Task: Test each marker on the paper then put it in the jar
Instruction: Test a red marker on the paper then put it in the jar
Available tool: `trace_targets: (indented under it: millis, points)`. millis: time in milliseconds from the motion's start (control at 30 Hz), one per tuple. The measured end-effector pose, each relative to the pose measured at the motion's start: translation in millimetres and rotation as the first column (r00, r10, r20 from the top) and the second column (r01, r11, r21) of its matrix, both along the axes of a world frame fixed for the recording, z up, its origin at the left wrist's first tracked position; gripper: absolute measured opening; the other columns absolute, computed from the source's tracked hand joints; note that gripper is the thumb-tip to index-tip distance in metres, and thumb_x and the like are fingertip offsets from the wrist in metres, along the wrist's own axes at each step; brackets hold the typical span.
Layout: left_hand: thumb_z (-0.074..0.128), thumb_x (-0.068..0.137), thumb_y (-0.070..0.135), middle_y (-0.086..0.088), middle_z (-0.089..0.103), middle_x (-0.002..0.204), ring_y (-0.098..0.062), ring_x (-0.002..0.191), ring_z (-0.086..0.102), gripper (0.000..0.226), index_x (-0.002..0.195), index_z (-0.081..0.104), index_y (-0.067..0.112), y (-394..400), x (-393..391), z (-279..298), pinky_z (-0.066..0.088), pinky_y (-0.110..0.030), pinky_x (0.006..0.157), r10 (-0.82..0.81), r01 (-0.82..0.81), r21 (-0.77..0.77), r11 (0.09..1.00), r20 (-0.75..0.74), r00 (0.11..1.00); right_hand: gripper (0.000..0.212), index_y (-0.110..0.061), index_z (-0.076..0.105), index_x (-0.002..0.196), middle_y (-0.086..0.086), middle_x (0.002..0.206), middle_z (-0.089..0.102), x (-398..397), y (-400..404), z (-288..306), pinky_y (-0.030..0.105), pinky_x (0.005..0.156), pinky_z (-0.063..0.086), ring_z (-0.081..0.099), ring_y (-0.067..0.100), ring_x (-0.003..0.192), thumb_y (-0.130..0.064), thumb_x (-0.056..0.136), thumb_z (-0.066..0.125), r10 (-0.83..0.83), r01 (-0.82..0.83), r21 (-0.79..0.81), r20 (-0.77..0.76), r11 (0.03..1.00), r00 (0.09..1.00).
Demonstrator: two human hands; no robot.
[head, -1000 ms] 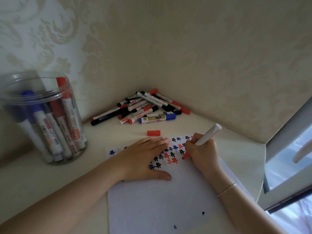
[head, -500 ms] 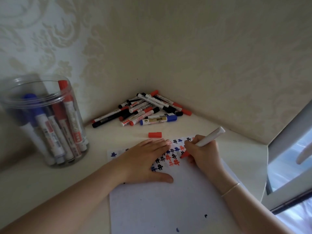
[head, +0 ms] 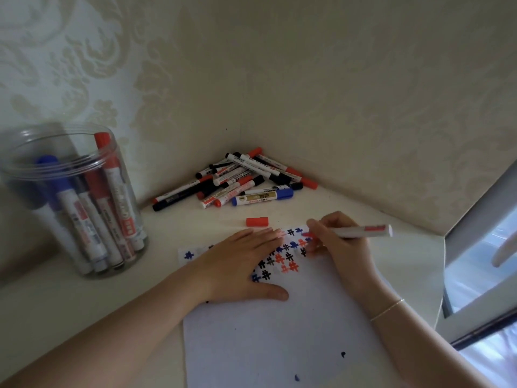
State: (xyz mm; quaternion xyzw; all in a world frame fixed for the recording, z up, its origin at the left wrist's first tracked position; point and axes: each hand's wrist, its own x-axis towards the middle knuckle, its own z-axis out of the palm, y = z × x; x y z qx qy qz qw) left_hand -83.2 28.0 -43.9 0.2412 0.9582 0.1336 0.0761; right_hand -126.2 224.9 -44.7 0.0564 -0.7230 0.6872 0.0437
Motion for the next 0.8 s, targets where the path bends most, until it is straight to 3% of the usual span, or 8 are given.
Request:
trace_targets:
  millis: [100, 167, 267, 367, 433, 533, 700, 800]
  points:
    - [0.039, 0.078, 0.079, 0.021, -0.012, 0.156, 0.012, 0.129, -0.017, 0.096, 0.151, -0.004, 0.035, 0, 1, 0, -0.014, -0.016, 0.109, 0.000, 0.000, -0.002, 1.000, 0.012, 1.000, 0.031, -0.013, 0.055, 0.059, 0.004, 0.058, 0.051, 0, 3, -1, 0.027, 0.052, 0.035, 0.044, 0.017, 0.053, -0.025, 0.082, 0.071, -0.011, 0.011, 0.081, 0.003, 0.997, 1.000]
    - [0.039, 0.078, 0.079, 0.022, -0.012, 0.155, 0.012, 0.129, -0.017, 0.096, 0.151, -0.004, 0.034, 0, 0, 0, -0.015, -0.016, 0.108, 0.003, -0.003, -0.005, 1.000, 0.008, 1.000, 0.035, -0.009, 0.050, 0.058, 0.006, 0.053, 0.045, 0, 4, -1, 0.024, 0.045, 0.030, 0.038, 0.018, 0.047, -0.022, 0.088, 0.064, 0.011, -0.011, 0.003, 0.046, 1.000, 0.999]
    - [0.039, 0.078, 0.079, 0.021, -0.011, 0.156, 0.013, 0.128, -0.016, 0.096, 0.151, -0.003, 0.034, 0, 0, 0, -0.014, -0.016, 0.108, 0.004, -0.004, 0.004, 1.000, 0.004, 1.000, 0.027, -0.005, 0.048, 0.064, 0.011, 0.052, 0.056, -3, 1, 1, 0.024, 0.039, 0.039, 0.051, 0.020, 0.040, -0.005, 0.084, 0.065, 0.022, -0.025, 0.055, 0.069, 0.998, 0.997]
    - [0.040, 0.078, 0.079, 0.020, -0.010, 0.157, 0.013, 0.129, -0.016, 0.096, 0.152, -0.002, 0.033, -1, 0, -1, -0.014, -0.015, 0.107, 0.002, -0.002, 0.002, 1.000, -0.002, 1.000, 0.031, -0.008, 0.045, 0.056, 0.018, 0.047, 0.056, -7, -3, -5, 0.025, 0.043, 0.037, 0.053, 0.022, 0.039, -0.005, 0.078, 0.067, -0.070, 0.057, 0.228, 0.048, 0.972, 0.996]
    - [0.039, 0.078, 0.079, 0.020, -0.010, 0.157, 0.013, 0.128, -0.017, 0.097, 0.152, -0.002, 0.033, -1, 0, -2, -0.015, -0.014, 0.106, 0.002, -0.002, 0.001, 1.000, -0.009, 1.000, 0.026, -0.004, 0.048, 0.058, 0.022, 0.050, 0.059, -7, -4, -7, 0.027, 0.044, 0.037, 0.053, 0.023, 0.039, -0.005, 0.076, 0.066, -0.083, 0.070, 0.254, 0.041, 0.965, 0.996]
    - [0.040, 0.078, 0.079, 0.020, -0.010, 0.157, 0.014, 0.128, -0.016, 0.096, 0.152, -0.002, 0.033, -1, 0, -2, -0.015, -0.014, 0.106, 0.003, -0.003, 0.005, 1.000, -0.013, 1.000, 0.023, -0.001, 0.049, 0.060, 0.017, 0.048, 0.060, -5, -6, -8, 0.027, 0.044, 0.038, 0.052, 0.020, 0.037, -0.003, 0.076, 0.065, -0.079, 0.065, 0.279, 0.039, 0.958, 0.996]
    - [0.040, 0.078, 0.079, 0.019, -0.009, 0.157, 0.013, 0.129, -0.015, 0.097, 0.152, -0.002, 0.033, -1, 0, -2, -0.013, -0.015, 0.108, 0.000, 0.000, 0.004, 1.000, -0.019, 1.000, 0.029, -0.010, 0.040, 0.057, 0.009, 0.053, 0.041, -8, -8, -13, 0.032, 0.050, 0.034, 0.049, 0.025, 0.053, 0.002, 0.075, 0.059, -0.169, 0.173, 0.309, -0.039, 0.935, 0.985]
    - [0.040, 0.078, 0.079, 0.019, -0.010, 0.157, 0.013, 0.129, -0.016, 0.097, 0.152, -0.002, 0.033, -1, 0, -1, -0.013, -0.015, 0.107, 0.003, -0.003, 0.007, 1.000, -0.013, 1.000, 0.029, -0.007, 0.043, 0.056, 0.006, 0.046, 0.047, -6, -4, -9, 0.024, 0.041, 0.034, 0.048, 0.017, 0.039, 0.004, 0.076, 0.061, -0.131, 0.129, 0.283, -0.010, 0.950, 0.991]
